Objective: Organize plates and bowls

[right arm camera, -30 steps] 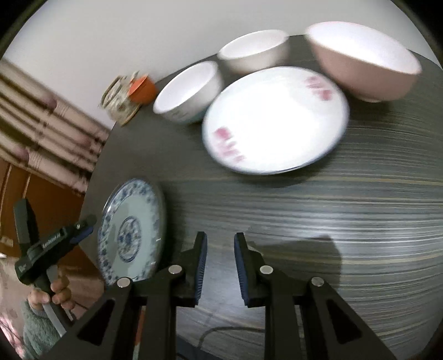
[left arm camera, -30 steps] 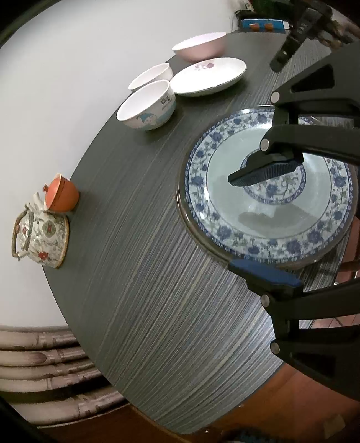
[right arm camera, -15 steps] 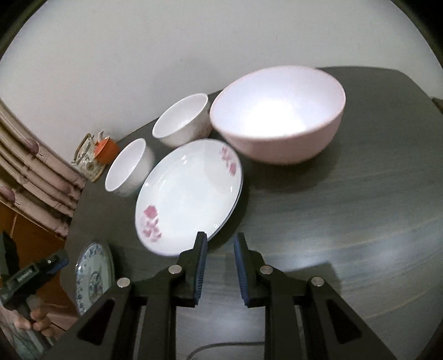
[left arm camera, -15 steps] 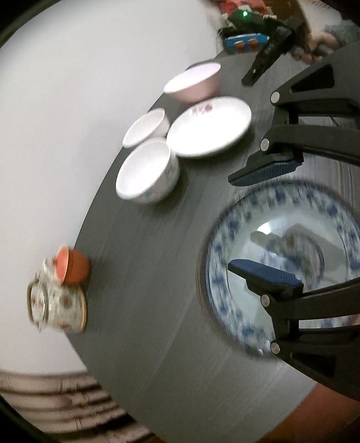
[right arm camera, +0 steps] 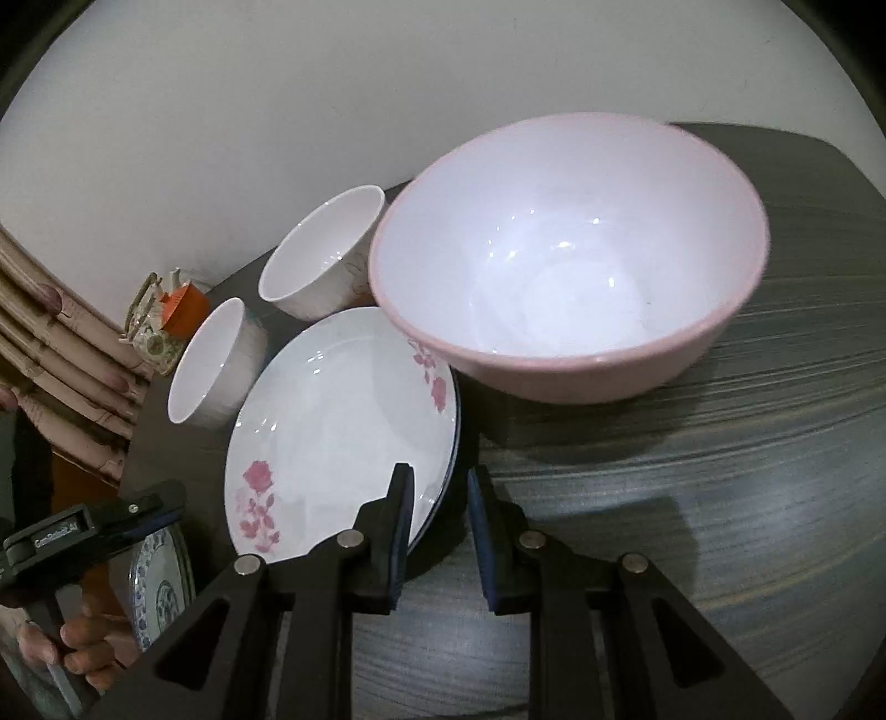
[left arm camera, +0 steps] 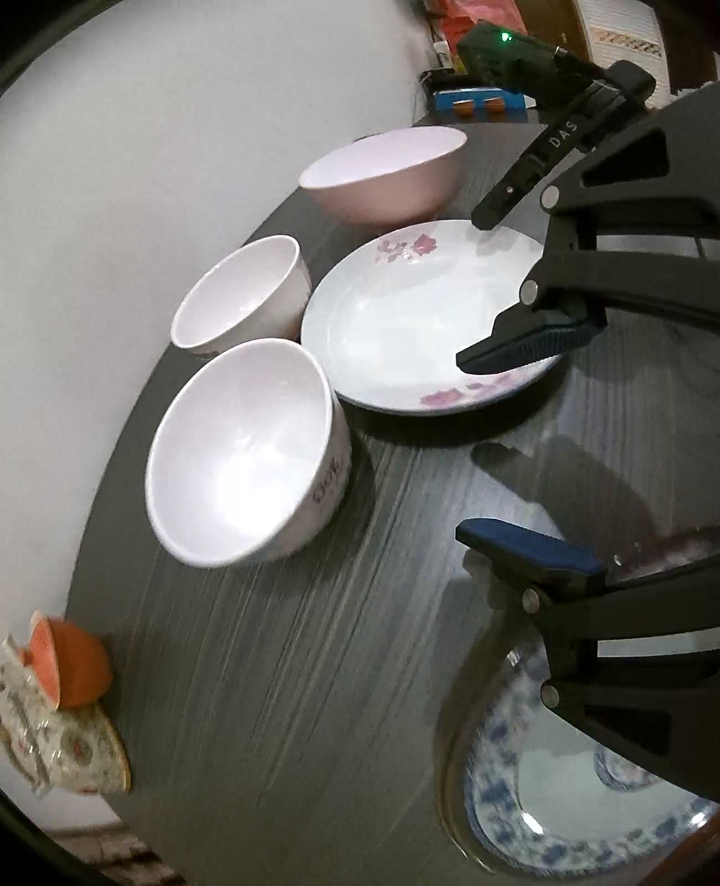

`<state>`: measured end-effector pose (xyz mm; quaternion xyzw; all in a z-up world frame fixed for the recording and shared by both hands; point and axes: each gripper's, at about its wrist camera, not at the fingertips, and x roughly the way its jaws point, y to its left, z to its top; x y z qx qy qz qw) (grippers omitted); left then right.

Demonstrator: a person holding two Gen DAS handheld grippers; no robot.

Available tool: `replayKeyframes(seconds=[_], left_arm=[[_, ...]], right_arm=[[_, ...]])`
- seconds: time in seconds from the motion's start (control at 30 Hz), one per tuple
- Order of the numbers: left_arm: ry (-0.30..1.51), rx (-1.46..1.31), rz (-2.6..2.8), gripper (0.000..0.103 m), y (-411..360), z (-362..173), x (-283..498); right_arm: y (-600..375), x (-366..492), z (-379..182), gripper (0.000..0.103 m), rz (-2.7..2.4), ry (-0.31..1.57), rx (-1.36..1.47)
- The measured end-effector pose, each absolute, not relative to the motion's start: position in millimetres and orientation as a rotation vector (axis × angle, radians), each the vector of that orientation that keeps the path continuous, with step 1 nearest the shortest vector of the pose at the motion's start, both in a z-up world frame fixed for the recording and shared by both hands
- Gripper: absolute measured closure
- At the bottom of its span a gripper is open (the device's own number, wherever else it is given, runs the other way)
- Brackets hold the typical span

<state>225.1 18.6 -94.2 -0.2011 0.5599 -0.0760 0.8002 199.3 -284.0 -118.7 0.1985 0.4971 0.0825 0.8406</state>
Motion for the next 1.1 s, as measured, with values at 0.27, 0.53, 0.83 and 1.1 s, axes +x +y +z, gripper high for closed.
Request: replayKeyframes(seconds=[0.27, 0.53, 0.83, 1.1], left_arm=[[1.248, -0.429, -0.169, 0.056, 2, -111, 252], [1.276, -0.414, -0.185, 0.076, -8, -122, 258], [1.296, -0.396, -0.197, 0.092, -10, -121, 248], [1.33, -0.32, -0.232, 0.091, -16, -117, 202]], right_arm=[[-283, 216, -133, 0.081, 0.188, 1.075, 0.431], [-282, 223, -138, 0.085, 0.21, 1.082, 0.444], [-280, 213, -137, 0.092, 0.203, 1.1, 0.432], [-283, 171, -137, 0.092, 0.192, 1.138, 0.443]])
